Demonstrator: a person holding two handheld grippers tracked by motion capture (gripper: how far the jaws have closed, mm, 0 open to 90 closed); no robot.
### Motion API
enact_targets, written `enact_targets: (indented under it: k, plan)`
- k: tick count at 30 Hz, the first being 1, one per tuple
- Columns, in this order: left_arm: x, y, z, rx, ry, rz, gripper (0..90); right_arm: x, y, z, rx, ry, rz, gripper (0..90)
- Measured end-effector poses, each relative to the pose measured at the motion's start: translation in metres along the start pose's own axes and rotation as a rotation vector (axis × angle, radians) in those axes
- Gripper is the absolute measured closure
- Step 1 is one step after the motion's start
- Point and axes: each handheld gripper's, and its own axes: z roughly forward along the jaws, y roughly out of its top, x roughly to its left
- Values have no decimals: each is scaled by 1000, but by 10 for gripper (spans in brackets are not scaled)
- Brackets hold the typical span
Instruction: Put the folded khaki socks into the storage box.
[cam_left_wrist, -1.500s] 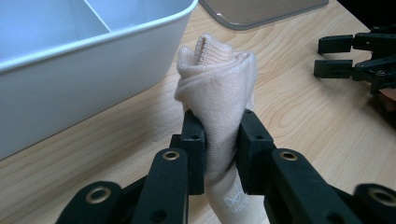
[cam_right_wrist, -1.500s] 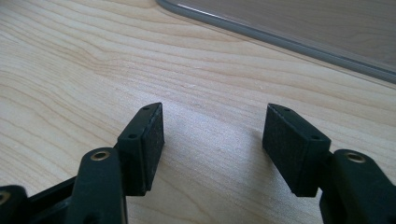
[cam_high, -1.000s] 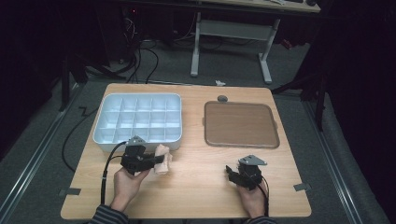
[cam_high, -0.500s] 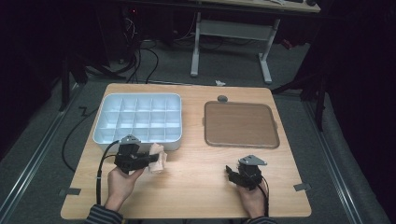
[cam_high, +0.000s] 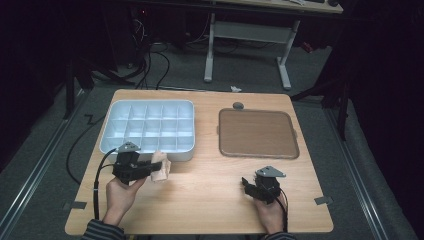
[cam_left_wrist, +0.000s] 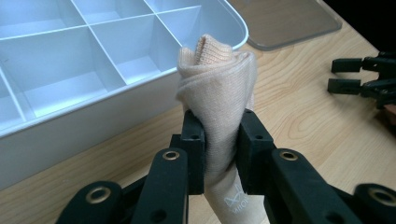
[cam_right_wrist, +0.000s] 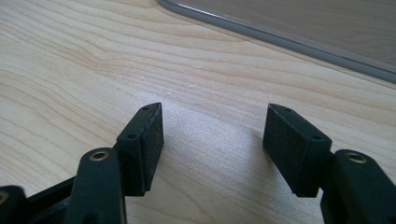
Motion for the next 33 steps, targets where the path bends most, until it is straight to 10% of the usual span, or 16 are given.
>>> enact_targets:
  k: [33]
  plan:
    - [19, 18, -21, -11, 57, 1, 758, 0, 0, 0, 0, 0, 0, 380]
